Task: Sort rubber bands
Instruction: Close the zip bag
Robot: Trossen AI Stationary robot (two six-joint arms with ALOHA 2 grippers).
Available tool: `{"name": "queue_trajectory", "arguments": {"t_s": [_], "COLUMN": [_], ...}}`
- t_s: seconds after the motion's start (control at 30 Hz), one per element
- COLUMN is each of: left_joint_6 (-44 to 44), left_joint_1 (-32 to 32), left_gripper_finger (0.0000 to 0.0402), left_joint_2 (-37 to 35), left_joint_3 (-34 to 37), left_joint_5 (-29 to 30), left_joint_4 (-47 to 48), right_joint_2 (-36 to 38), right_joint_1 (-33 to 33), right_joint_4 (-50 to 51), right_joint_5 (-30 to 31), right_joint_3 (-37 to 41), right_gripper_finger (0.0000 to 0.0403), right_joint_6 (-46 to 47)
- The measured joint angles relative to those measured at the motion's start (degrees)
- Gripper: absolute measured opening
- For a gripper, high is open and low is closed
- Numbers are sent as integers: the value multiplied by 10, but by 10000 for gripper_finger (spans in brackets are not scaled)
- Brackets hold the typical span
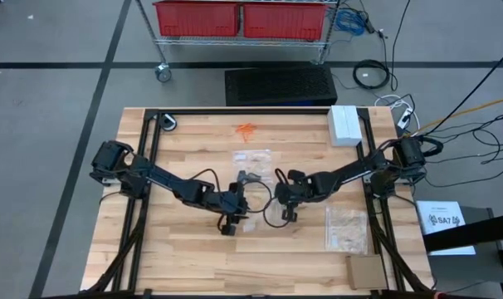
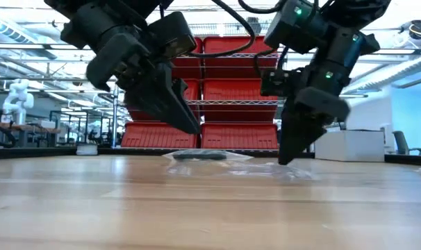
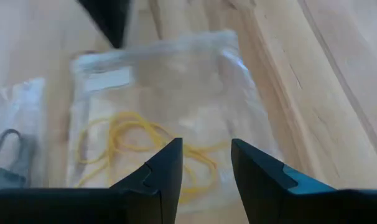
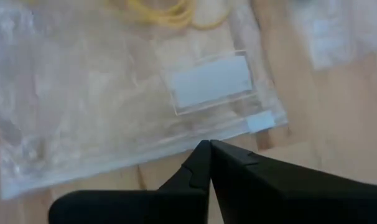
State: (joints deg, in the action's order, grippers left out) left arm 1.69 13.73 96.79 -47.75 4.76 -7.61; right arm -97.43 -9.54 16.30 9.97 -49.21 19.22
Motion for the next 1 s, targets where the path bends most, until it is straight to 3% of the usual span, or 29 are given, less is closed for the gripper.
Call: {"name": "queue_trajectory", "arguments": {"t_s": [0.27,0.57,0.73,0.9,1.0], "left_joint_6": [60,95,115,145,144], "left_joint_1": [-33,-42,-62,-79,-81], "left_gripper_finger": [143,143,143,143,143], "left_joint_2": [1,1,1,1,1], "left_joint_3": [108,180,183,184,184], "left_joint_5": [-28,-112,-192,-205,-206], "left_joint_4": [-189,-366,-378,-366,-365], "right_joint_2": [5,14,10,10,10], "right_joint_1": [-34,-134,-173,-191,-193], "right_joint_4": [65,-76,-178,-237,-261], "right_joint_5": [18,150,179,183,215], "right_joint_3": [4,93,117,117,117], "right_gripper_finger": [0,0,0,30,63], "right_joint_6": [78,343,486,505,509]}}
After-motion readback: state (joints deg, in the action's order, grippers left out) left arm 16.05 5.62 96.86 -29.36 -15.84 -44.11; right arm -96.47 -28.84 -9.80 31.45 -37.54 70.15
